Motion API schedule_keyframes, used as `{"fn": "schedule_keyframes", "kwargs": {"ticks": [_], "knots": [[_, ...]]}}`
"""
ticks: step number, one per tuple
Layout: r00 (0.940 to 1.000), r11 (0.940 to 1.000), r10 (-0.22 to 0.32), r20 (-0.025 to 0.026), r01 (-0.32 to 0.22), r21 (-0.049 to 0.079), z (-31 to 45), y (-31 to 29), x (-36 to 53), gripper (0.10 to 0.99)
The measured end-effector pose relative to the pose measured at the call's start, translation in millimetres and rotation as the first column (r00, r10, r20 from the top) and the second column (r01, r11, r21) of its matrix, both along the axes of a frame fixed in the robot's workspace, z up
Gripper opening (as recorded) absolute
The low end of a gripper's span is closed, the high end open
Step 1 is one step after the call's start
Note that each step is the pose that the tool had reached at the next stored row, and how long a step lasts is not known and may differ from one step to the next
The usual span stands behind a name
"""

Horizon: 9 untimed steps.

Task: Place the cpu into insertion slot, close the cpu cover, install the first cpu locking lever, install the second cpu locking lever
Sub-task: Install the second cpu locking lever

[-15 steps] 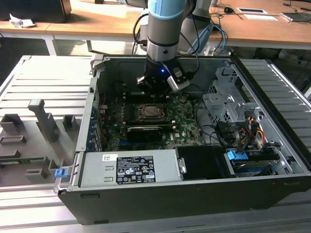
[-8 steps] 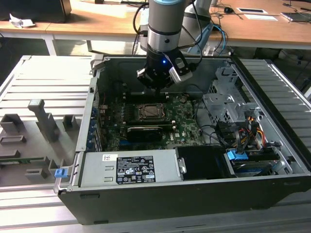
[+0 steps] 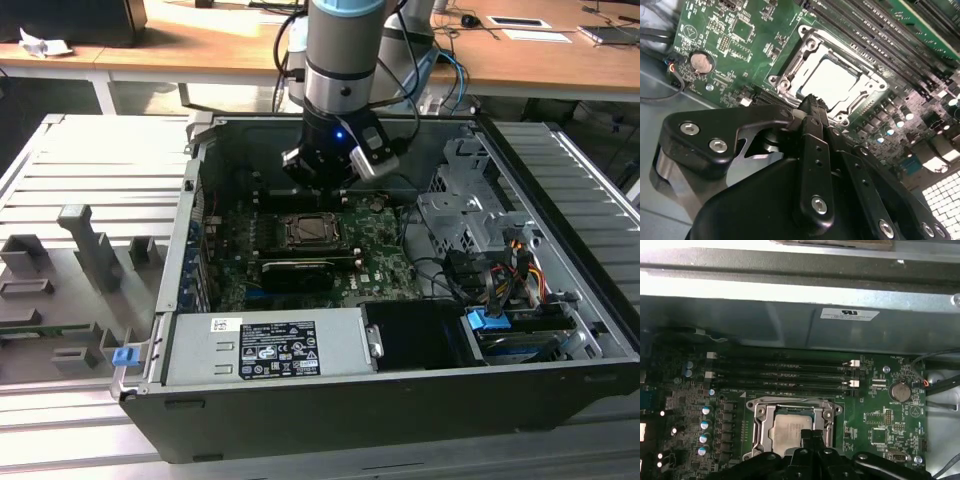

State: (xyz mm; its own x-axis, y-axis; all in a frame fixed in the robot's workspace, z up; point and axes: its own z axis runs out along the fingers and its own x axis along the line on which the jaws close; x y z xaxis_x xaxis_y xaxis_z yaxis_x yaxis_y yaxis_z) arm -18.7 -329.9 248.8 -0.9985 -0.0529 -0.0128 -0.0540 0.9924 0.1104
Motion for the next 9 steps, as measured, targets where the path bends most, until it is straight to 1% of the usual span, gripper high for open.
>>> {"fn": "schedule_keyframes", "kwargs": {"ticks": [5, 8, 9], "knots": [[1.0, 1.0, 0.0, 0.0, 0.0, 0.0, 0.0, -6.4, 0.0, 0.106], [1.0, 1.0, 0.0, 0.0, 0.0, 0.0, -0.1, -11.6, 0.0, 0.106], [1.0, 1.0, 0.0, -0.0013, 0.0, 0.0, 0.0, -13.5, 0.0, 0.106]]}}
